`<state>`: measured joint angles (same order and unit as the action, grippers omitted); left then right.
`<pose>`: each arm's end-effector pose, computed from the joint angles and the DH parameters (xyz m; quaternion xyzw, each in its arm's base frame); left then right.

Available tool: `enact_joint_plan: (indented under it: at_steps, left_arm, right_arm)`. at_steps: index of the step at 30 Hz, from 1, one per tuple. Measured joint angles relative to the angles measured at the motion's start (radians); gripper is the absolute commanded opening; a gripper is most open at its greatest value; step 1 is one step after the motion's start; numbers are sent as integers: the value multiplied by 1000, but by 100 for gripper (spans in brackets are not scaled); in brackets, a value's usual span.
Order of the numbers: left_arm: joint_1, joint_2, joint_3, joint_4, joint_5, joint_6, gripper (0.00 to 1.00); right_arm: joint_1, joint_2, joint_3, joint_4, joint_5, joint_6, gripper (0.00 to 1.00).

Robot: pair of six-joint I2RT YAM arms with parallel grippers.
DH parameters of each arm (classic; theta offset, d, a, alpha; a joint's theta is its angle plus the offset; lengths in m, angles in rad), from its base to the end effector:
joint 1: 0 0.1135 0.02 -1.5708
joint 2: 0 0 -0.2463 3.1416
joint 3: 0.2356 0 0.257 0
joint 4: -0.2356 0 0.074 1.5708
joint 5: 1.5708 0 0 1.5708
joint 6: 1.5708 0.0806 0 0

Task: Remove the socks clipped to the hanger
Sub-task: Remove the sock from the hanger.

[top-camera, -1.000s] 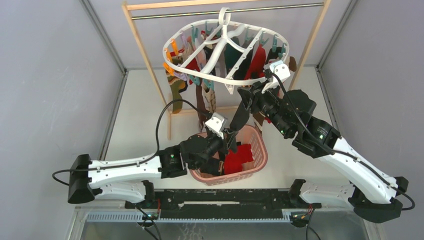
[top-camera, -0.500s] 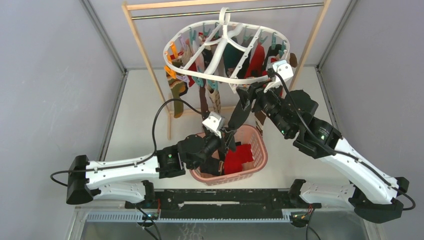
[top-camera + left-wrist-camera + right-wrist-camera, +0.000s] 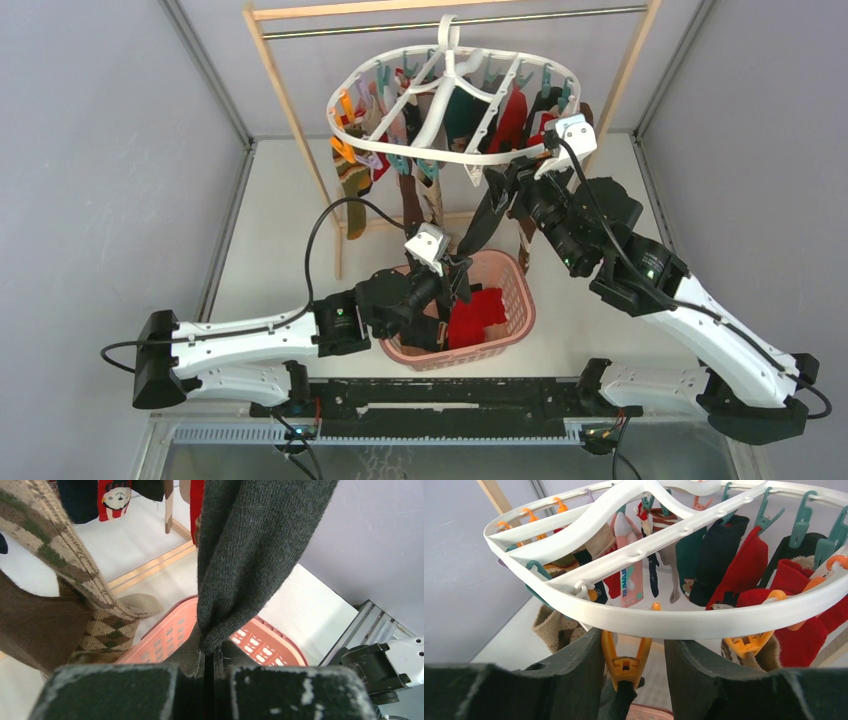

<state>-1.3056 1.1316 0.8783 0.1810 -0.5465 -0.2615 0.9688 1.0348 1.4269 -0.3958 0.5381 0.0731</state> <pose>0.1229 -0.2927 0.3216 0.1923 0.7028 -0.3229 0.6041 0.1730 0.1789 0.4757 -0.1266 0.6968 0.1753 0.6839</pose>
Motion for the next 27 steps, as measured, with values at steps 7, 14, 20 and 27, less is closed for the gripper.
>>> enact_joint_plan:
  at_steps: [7,14,20,27]
  left_arm:
    - [2,0,0,-3,0,0,0]
    - [2,0,0,-13,0,0,0]
    - [2,0,0,-45,0,-10,1]
    - [2,-38,0,-194,3,-76,6]
  right_arm:
    - [7,5,2,-10,21,-4,20]
    - [7,4,2,-8,30,-13,4]
    - [8,4,2,-7,30,-12,4]
    - [7,-1,0,-6,22,-12,4]
